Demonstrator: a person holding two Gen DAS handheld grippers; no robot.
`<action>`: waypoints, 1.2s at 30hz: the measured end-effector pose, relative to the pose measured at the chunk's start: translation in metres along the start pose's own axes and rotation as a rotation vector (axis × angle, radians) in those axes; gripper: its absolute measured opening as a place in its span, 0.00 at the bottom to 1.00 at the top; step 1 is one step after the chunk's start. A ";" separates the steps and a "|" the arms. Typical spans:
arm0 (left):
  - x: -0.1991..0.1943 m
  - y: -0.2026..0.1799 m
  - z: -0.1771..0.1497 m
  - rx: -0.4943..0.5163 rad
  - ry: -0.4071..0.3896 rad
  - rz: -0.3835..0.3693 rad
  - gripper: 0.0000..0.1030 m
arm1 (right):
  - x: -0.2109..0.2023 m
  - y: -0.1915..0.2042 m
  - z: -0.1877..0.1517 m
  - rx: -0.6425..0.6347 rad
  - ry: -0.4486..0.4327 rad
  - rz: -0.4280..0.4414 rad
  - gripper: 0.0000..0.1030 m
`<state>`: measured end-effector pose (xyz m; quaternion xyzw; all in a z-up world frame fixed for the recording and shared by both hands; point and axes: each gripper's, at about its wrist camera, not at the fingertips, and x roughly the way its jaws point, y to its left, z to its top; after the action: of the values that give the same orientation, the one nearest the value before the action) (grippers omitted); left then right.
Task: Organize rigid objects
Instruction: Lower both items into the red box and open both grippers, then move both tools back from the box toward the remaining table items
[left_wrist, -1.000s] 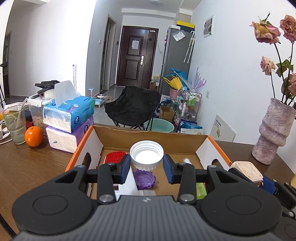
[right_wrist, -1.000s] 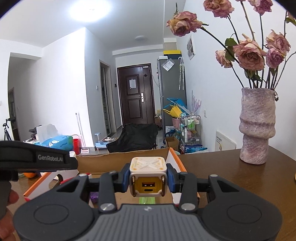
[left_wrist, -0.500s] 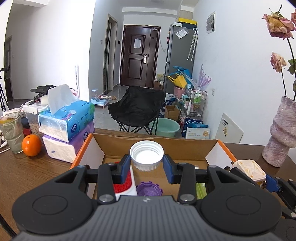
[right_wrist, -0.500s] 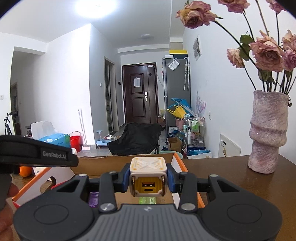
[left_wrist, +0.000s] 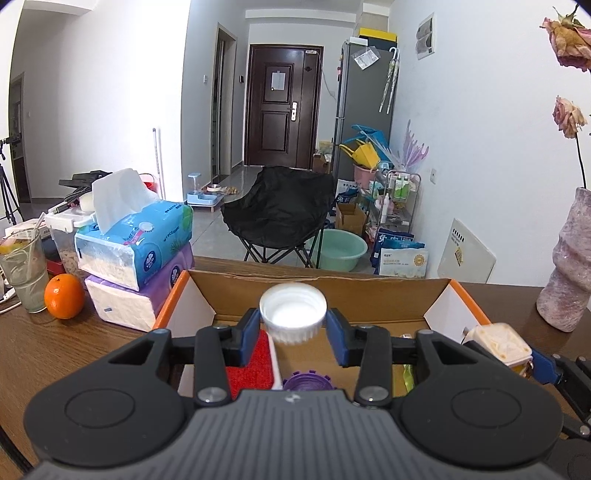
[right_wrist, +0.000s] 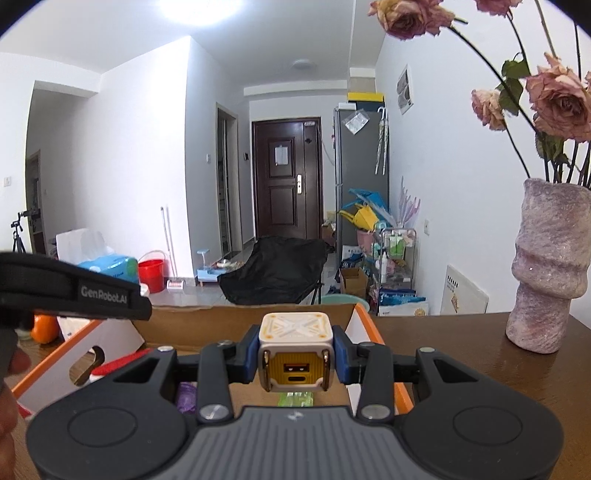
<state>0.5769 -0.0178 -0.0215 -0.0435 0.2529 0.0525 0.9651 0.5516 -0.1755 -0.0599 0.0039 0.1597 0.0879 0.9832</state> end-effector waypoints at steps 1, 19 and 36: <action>-0.001 0.000 0.000 0.000 -0.001 0.006 0.65 | 0.000 0.000 -0.001 0.001 0.010 0.001 0.37; -0.011 0.004 0.003 -0.031 -0.019 0.043 1.00 | -0.006 -0.012 0.004 0.038 0.001 -0.070 1.00; -0.036 0.004 -0.006 -0.018 -0.054 0.046 1.00 | -0.032 -0.019 -0.001 0.016 -0.004 -0.088 1.00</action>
<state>0.5420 -0.0178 -0.0094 -0.0450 0.2269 0.0782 0.9697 0.5250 -0.1997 -0.0512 0.0050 0.1586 0.0432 0.9864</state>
